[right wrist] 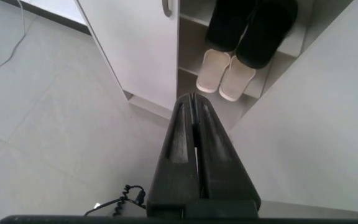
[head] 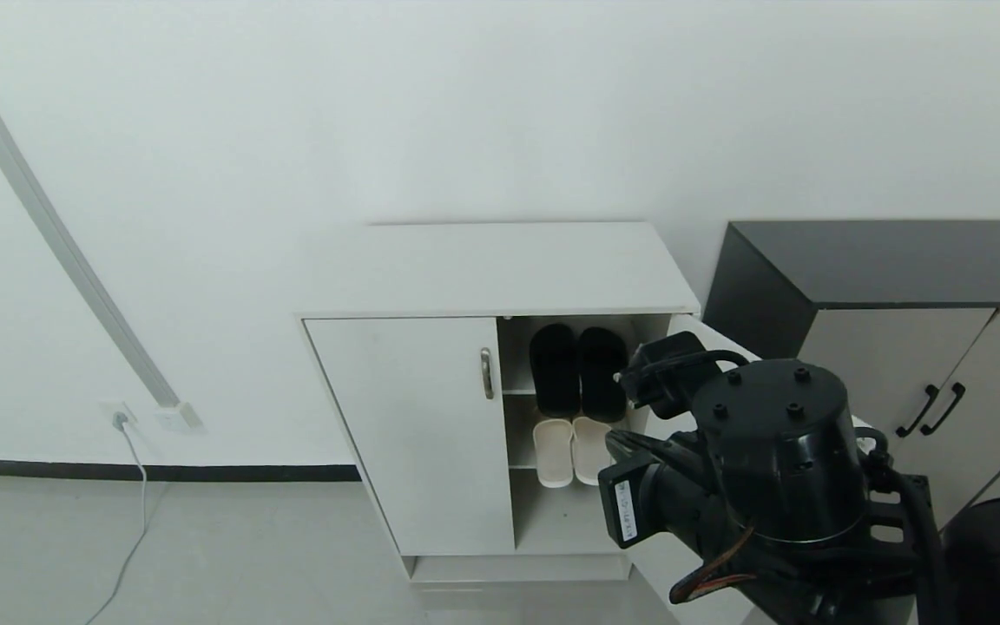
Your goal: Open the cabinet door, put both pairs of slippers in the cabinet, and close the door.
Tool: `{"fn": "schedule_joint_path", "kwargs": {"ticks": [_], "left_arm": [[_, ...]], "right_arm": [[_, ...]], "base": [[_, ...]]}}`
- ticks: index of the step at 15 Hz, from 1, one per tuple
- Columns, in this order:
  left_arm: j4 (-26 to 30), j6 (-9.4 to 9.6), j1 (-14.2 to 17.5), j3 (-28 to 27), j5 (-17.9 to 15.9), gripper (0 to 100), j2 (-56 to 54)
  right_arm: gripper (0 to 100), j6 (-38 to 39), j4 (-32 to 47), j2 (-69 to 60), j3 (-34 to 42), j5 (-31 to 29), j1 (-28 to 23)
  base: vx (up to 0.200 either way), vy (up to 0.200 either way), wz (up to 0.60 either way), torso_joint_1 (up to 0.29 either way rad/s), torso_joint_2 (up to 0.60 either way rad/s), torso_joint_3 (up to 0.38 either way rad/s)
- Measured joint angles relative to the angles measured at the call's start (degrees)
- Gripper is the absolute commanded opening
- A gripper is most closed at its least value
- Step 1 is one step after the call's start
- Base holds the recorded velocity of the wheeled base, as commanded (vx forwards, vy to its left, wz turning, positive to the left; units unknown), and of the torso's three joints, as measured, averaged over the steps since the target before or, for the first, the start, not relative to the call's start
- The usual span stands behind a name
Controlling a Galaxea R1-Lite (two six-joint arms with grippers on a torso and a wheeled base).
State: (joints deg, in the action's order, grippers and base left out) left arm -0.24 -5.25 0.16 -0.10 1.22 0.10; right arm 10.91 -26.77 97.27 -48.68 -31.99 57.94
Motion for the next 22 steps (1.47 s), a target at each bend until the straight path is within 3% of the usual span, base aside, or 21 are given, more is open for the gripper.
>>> {"fn": "schedule_joint_path", "kwargs": {"ticks": [7,13,18,22], "left_arm": [[-0.05,0.01,-0.02,0.00,-0.02,0,0.00],[0.02,0.04,0.00,0.00,-0.10,0,0.00],[0.04,0.01,-0.09,0.02,-0.10,0,0.00],[0.00,0.01,0.00,0.00,-0.13,0,0.00]], "right_arm": [[0,-0.16,-0.16,-0.05,0.15,-0.24,-0.34],[0,-0.88,-0.10,-0.11,0.37,-0.26,-0.84],[0,-1.06,-0.02,-0.79,0.37,-0.50,-0.98],[0,-1.96,-0.10,-1.02,0.37,-0.57,-2.90]], "base": [[0.000,0.000,0.00,0.211,-0.47,-0.260],[0.000,0.000,0.00,0.004,-0.01,-0.005],[0.000,0.000,-0.60,0.006,0.00,-0.002],[0.000,0.000,0.00,0.000,0.00,0.000]]}}
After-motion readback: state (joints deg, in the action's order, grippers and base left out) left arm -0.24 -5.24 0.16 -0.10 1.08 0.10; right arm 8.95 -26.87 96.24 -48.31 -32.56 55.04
